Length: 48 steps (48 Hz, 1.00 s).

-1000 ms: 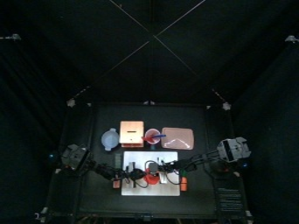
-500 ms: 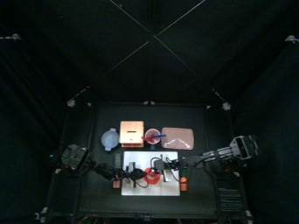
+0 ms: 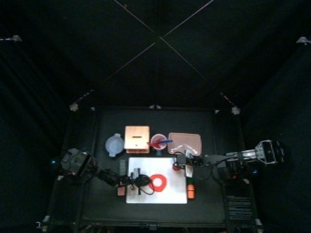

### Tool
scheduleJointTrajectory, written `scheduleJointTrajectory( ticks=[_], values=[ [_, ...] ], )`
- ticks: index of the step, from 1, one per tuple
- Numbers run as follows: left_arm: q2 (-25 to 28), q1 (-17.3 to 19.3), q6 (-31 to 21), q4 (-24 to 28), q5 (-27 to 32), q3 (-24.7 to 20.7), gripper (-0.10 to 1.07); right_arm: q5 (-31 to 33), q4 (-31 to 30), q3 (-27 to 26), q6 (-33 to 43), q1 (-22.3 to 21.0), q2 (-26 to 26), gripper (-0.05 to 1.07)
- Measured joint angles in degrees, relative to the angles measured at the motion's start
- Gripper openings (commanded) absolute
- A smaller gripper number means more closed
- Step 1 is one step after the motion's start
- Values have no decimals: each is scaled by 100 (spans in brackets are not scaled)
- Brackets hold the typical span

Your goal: Cut dough with cookie cutter and remove excess

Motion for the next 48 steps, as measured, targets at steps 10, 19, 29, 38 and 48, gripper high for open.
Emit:
scheduleJointTrajectory(
  ticks=[10,19,29,38,48],
  values=[
    [-246,62,123,0,0,0,56,-141,123,62,18,-18,176,58],
    [-387,185,141,0,0,0,56,-149,211,88,9,-9,220,73],
    [-562,316,176,35,-9,26,56,-149,229,79,9,0,149,82],
    [-958,352,281,88,-18,237,56,105,229,53,9,202,-308,82],
    [-1450,352,299,79,-26,598,56,167,229,35,9,571,-1072,82]
  ],
)
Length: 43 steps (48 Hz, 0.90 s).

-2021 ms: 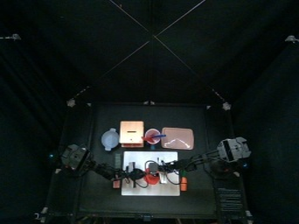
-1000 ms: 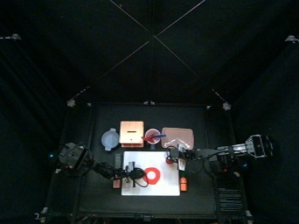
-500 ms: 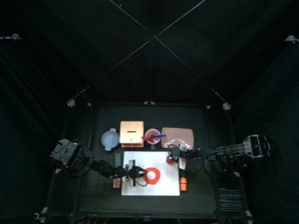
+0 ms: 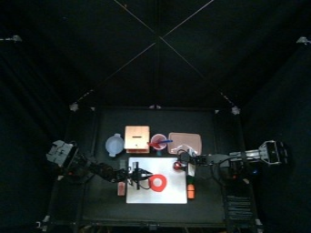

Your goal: Cut dough with cookie cutter and remove excess

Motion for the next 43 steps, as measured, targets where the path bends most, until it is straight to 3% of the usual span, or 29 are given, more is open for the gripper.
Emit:
scheduleJointTrajectory(
  ticks=[16,43],
  values=[
    [-369,0,9,-53,0,237,56,-211,0,316,0,53,-712,82],
    [-360,114,9,-53,18,272,56,-501,-9,431,-9,0,-729,82]
  ],
)
